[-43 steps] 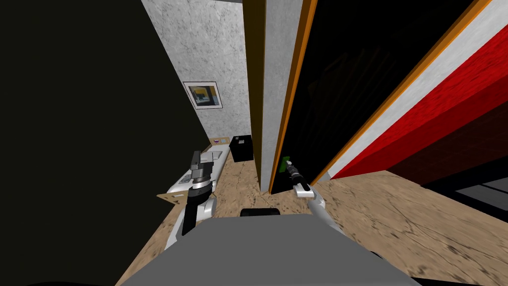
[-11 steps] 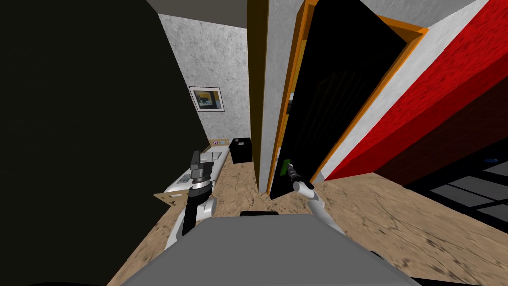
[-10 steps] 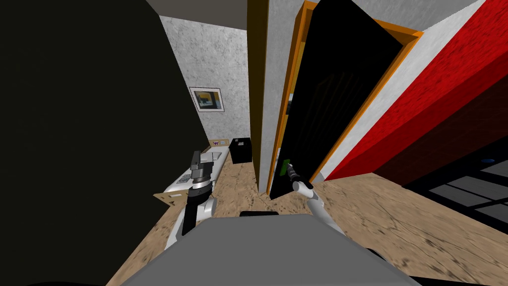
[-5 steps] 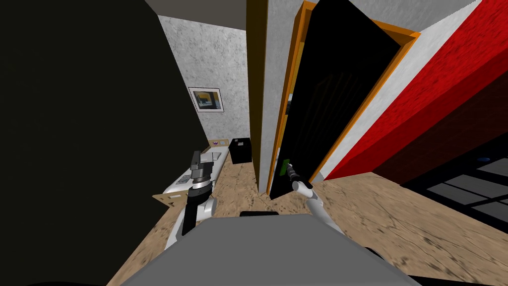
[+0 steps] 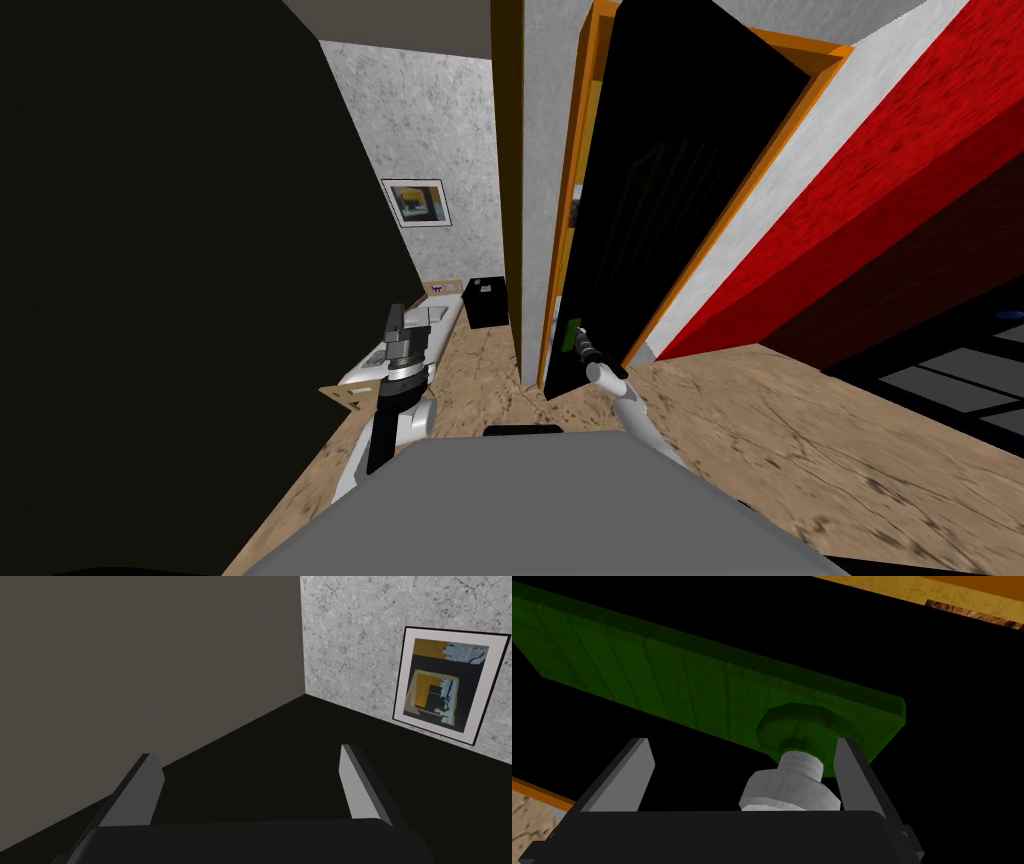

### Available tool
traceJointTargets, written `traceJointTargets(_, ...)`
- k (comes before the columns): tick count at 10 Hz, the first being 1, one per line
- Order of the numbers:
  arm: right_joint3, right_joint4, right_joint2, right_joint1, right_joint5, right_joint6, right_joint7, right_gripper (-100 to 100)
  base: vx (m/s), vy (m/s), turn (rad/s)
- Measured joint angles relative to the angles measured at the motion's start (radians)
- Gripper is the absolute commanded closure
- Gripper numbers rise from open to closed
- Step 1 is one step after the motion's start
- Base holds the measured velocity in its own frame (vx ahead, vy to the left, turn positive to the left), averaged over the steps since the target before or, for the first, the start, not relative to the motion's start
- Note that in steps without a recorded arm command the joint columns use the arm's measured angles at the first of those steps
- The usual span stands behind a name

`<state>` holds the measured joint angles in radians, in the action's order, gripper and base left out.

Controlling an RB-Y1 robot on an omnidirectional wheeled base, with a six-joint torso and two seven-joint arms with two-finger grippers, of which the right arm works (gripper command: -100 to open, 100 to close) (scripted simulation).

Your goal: Pull the door open

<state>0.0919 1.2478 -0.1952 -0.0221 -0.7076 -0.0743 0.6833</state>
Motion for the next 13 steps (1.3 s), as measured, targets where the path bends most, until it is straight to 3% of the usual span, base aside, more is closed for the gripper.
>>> traceJointTargets(1, 0.002, 0.009, 0.005, 0.008, -0.021, -0.003, 0.002, 100, -0.068, -0.057, 0.057)
traceJointTargets(2, 0.025, 0.049, 0.023, 0.028, -0.032, -0.035, 0.009, 100, -0.036, -0.051, 0.012)
traceJointTargets(3, 0.011, 0.036, 0.013, 0.022, -0.055, -0.034, 0.007, 100, -0.011, -0.02, 0.008)
traceJointTargets(5, 0.013, 0.04, 0.023, 0.028, -0.054, -0.033, 0.008, 100, -0.004, 0.006, -0.01)
traceJointTargets(7, -0.001, 0.016, 0.002, 0.017, -0.071, -0.021, 0.002, 100, -0.012, -0.01, 0.021)
traceJointTargets(10, -0.003, 0.062, 0.015, 0.052, -0.142, -0.03, 0.008, 100, -0.054, -0.065, 0.053)
traceJointTargets(11, -0.003, 0.061, 0.022, 0.051, -0.157, -0.035, 0.011, 100, -0.035, -0.024, 0.004)
traceJointTargets(12, -0.02, 0.041, 0.004, 0.043, -0.181, -0.027, 0.008, 100, -0.039, -0.025, 0.045)
traceJointTargets(13, 0.0, 0.078, 0.015, 0.067, -0.191, -0.052, 0.008, 100, -0.04, -0.034, -0.003)
